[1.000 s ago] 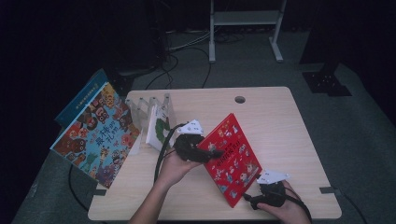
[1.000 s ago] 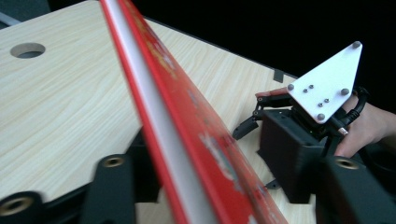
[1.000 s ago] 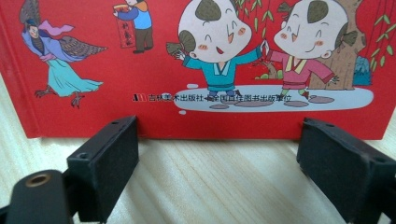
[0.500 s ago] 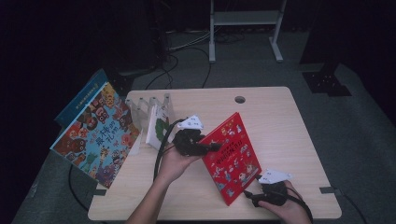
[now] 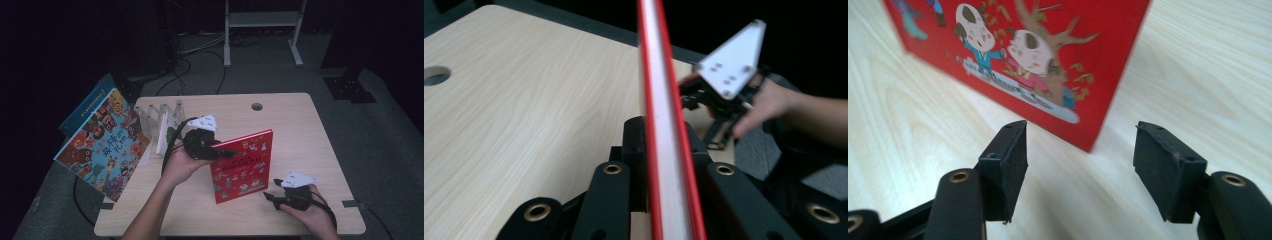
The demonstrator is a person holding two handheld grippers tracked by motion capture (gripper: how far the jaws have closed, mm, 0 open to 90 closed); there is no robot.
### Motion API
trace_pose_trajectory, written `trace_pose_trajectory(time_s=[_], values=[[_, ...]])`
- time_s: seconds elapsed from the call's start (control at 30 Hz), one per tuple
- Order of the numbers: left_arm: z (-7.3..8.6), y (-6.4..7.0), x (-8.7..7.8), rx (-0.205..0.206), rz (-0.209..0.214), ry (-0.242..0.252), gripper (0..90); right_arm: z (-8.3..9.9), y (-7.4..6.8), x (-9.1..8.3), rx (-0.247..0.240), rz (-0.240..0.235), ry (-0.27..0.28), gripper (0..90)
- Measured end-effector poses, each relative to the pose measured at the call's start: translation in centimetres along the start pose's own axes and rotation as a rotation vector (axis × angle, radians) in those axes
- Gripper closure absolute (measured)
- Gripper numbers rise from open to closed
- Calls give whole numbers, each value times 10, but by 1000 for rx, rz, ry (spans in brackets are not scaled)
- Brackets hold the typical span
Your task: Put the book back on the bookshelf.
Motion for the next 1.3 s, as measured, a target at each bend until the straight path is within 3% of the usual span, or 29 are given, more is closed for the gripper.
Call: trace_pose_trajectory(time_s=[0.1,0.3,0.5,0.57,0.67,0.83,0.9,0.93,0.97,1.03,1.13,1.23,1.3], values=[[0,-1,-9,40,17,-25,791,-5,3,7,4,-17,-4,379],[7,-6,-18,61,33,-48,787,-6,13,15,17,-6,-24,380],[6,-7,-19,75,32,-62,743,-3,18,16,36,-3,-47,372],[3,-8,-18,96,12,-91,678,-2,21,15,33,2,-48,371],[-4,-10,-17,107,5,-108,672,0,22,15,42,3,-53,371],[-18,-13,-13,137,1,-170,673,5,25,16,47,4,-65,372],[-24,-11,-9,152,19,-212,673,6,26,16,48,5,-65,372],[-24,-11,-9,152,19,-212,672,7,27,16,50,6,-68,372],[-27,-8,-5,166,23,-255,673,7,29,16,47,11,-68,373],[-28,-5,0,177,25,-295,677,8,30,16,54,12,-68,373],[-30,-3,5,186,26,-324,690,8,33,15,62,17,-68,374],[-35,1,11,204,5,-388,691,9,37,14,71,25,-63,375],[-38,1,13,209,-3,-404,692,10,38,14,73,28,-64,376]])
Point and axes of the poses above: each handheld gripper's, and its own axes: x roughly forward along the jaws, z roughly out of its underside, y roughly to its right, the point moved 7 cm from there along x, roughly forward along the jaws, and after that the axes turned 2 degrees about -z, right-handed, at the moved point
